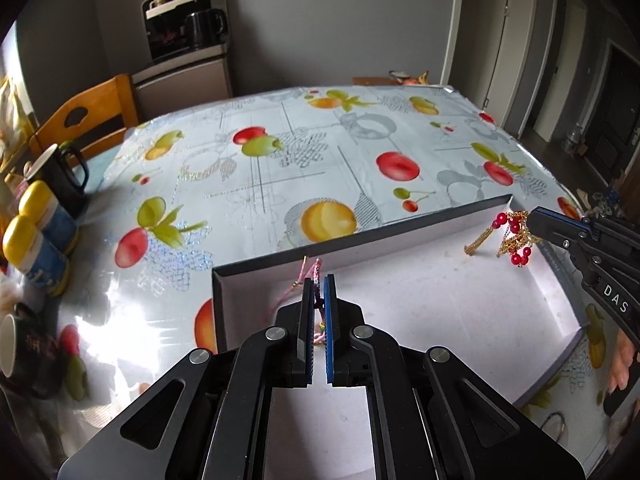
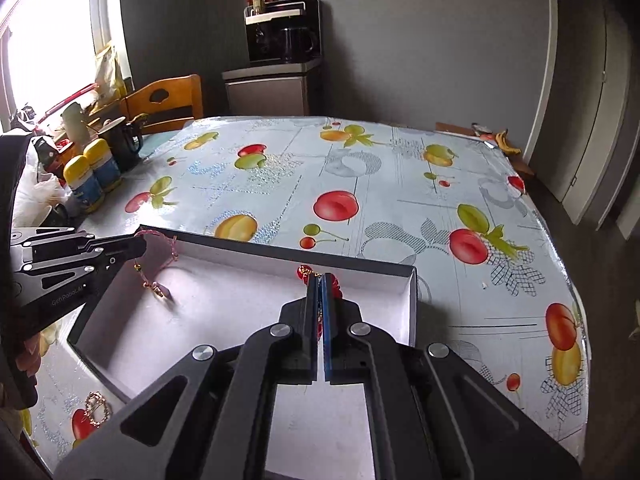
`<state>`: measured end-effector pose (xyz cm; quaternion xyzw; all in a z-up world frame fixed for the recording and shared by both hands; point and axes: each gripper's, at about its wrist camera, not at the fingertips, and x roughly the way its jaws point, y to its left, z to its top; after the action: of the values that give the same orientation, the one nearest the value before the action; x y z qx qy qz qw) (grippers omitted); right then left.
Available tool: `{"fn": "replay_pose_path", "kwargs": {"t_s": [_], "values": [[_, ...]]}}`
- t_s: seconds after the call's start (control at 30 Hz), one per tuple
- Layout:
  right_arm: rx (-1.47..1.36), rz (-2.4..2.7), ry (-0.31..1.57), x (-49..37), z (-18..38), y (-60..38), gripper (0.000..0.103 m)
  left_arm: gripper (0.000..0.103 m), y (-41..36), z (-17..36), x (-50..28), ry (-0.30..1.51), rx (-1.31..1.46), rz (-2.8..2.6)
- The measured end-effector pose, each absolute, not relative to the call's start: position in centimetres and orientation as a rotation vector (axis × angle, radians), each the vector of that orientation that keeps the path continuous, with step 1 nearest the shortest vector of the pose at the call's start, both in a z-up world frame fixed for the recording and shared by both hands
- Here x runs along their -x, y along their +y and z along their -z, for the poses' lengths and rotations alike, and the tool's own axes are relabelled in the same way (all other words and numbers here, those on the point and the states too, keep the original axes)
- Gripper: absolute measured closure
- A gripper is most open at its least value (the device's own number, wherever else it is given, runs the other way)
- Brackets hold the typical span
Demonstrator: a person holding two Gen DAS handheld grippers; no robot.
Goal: Organize jewelry
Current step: 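Carry both held pieces into the black box and open both tools, then withdraw both open tools from the box back toward the jewelry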
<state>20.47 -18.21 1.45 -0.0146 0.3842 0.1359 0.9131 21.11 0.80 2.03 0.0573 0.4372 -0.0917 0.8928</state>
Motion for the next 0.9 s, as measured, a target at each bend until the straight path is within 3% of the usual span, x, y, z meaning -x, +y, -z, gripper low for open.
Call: {"fn": "replay_pose_path", "kwargs": {"t_s": [0.17, 0.2, 0.3, 0.33, 0.37, 0.4, 0.5, 0.57, 0.77, 0.9], "values": [[0.004, -0.275, 0.870, -21.4, 1.0, -18.3, 0.102, 0.098, 0.2, -0.3, -21.3, 0.963, -0.124, 0.211], [-0.001, -0.277, 0.874, -21.3, 1.3, -18.3, 0.101, 0.092, 0.1, -0.2, -21.2, 0.965, -0.124, 0.215], [-0.002, -0.272, 0.871, -21.2, 1.4, -18.5, 0.096, 0.056, 0.0, -0.1, -20.8, 0.942, -0.118, 0.208], [-0.006, -0.275, 0.870, -21.1, 1.3, -18.6, 0.087, 0.055, 0.0, -0.2, -20.7, 0.936, -0.112, 0.215], [-0.011, -0.273, 0.864, -21.0, 1.2, -18.7, 0.071, 0.055, 0.0, -0.2, -20.6, 0.937, -0.110, 0.216], [-0.012, -0.273, 0.849, -20.7, 1.0, -18.8, 0.064, 0.052, 0.1, -0.2, -20.6, 0.938, -0.107, 0.214], [-0.011, -0.273, 0.813, -20.0, 0.1, -19.2, 0.045, 0.026, 0.5, -0.7, -20.2, 0.914, -0.091, 0.213], [-0.036, -0.283, 0.781, -19.3, -0.5, -19.8, 0.023, 0.021, 0.7, -1.1, -19.8, 0.897, -0.079, 0.224], [-0.035, -0.261, 0.727, -17.2, -2.1, -21.0, 0.005, 0.012, 1.2, -2.3, -18.2, 0.860, -0.070, 0.228], [-0.024, -0.233, 0.703, -15.5, -2.8, -21.7, 0.006, 0.009, 1.7, -3.4, -16.3, 0.821, -0.058, 0.230]]}}
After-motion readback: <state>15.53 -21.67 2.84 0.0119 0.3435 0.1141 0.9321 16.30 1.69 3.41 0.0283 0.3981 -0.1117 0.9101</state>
